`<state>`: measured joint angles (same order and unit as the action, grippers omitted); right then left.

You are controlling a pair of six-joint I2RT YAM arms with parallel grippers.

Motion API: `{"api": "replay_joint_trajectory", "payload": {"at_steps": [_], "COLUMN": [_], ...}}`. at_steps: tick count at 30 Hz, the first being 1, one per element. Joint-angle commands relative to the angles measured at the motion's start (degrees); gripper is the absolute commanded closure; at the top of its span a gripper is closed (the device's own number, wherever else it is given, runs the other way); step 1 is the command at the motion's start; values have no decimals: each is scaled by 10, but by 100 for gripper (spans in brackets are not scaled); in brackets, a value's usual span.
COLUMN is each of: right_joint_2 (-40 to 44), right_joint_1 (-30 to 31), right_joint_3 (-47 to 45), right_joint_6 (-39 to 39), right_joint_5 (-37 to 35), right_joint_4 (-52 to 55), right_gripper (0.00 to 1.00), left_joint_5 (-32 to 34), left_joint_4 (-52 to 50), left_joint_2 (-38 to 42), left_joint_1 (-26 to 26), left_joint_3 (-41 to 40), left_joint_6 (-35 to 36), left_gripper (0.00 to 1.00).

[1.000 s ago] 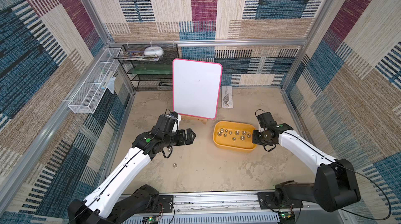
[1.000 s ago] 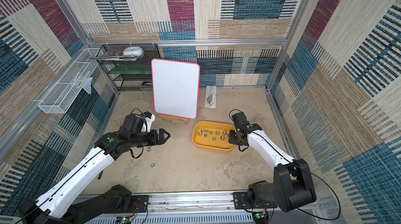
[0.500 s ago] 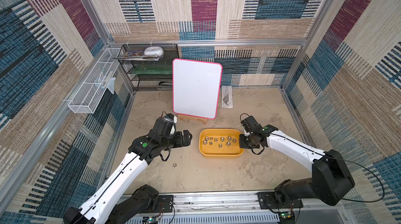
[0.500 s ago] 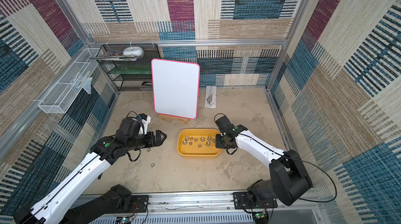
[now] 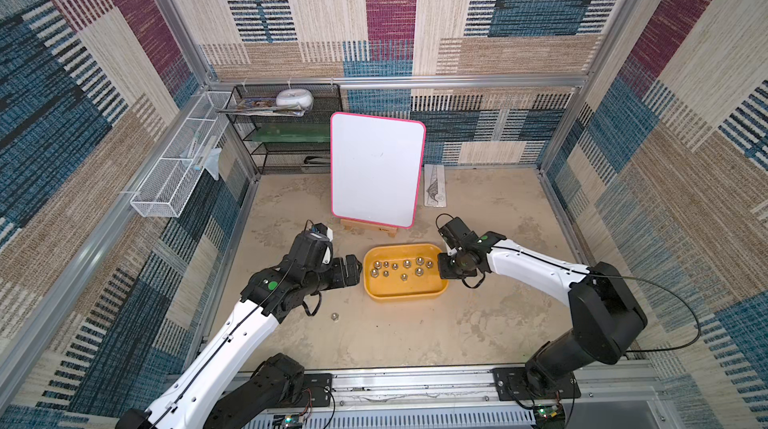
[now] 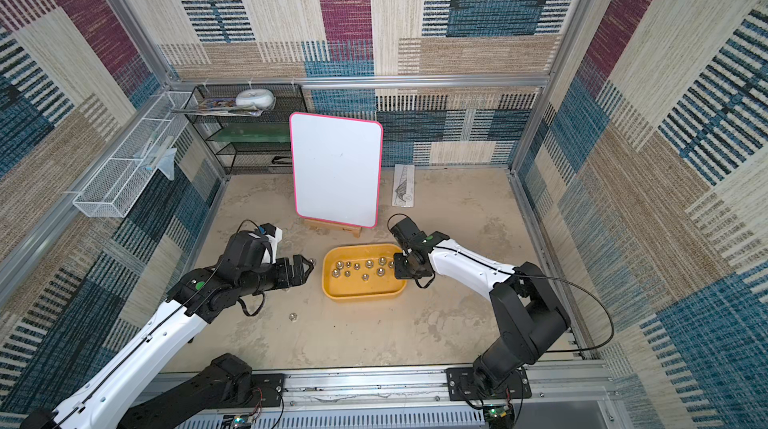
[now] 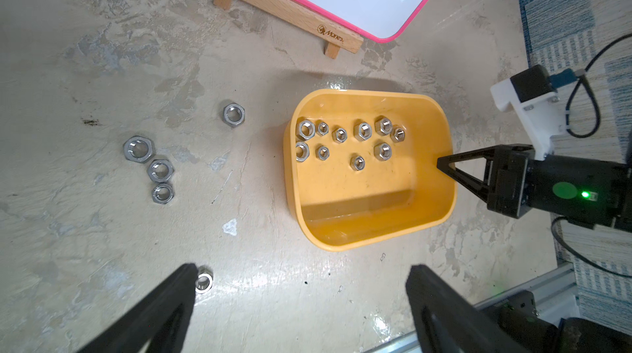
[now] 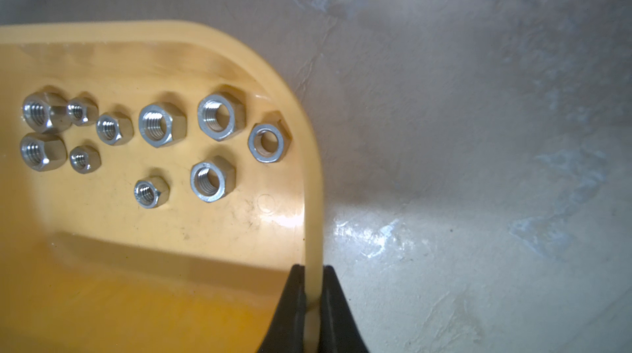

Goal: Put the nuts on the desktop into the storage box
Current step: Move the storage box to the center of the board, then pick up the nut from the center of the board.

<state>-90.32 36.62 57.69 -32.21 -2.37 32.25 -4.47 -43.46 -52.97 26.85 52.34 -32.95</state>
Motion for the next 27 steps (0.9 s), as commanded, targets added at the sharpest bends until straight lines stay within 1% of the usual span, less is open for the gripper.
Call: {"api": "replay_joint_trajectory", "payload": {"at_steps": [1,4,8,9,10,12,16,19,22,24,27], "right_joint_2": [-3,0,12,17,22,31,49,67,87,101,124], "right_joint_1": [-1,-4,-6,-6,-7,-6,-6,-6,-6,-5,-2], "right_joint_3": [-1,-10,-24,-28,-31,-32,-3,26,45,48,46], "right_joint_6": [-2,-17,-25,-26,-26,-21,-6,14,38,54,80], "right_joint_5": [-14,-21,-13,-13,-13,-15,-25,-28,-20,0,35], "right_joint_4": [13,16,16,16,14,11,25,36,38,30,11], "right_gripper": [90,90,89,86,78,73,55,48,41,39,35], "left_joint_5": [8,9,4,3,2,2,8,23,51,68,66], "left_joint_4": [1,3,6,7,10,13,12,0,-30,-61,-97], "left_joint_2": [-2,-6,-15,-16,-18,-21,-29,-29,-29,-35,-37], "left_joint_1": [0,0,0,-1,-1,0,-1,0,-1,0,0], "left_joint_3": [1,2,2,1,1,-1,1,3,5,8,7], "left_joint_6": [1,0,-1,-2,-1,-3,-8,-20,-39,-55,-79], "left_gripper": [0,0,0,0,0,0,0,0,0,0,0]}}
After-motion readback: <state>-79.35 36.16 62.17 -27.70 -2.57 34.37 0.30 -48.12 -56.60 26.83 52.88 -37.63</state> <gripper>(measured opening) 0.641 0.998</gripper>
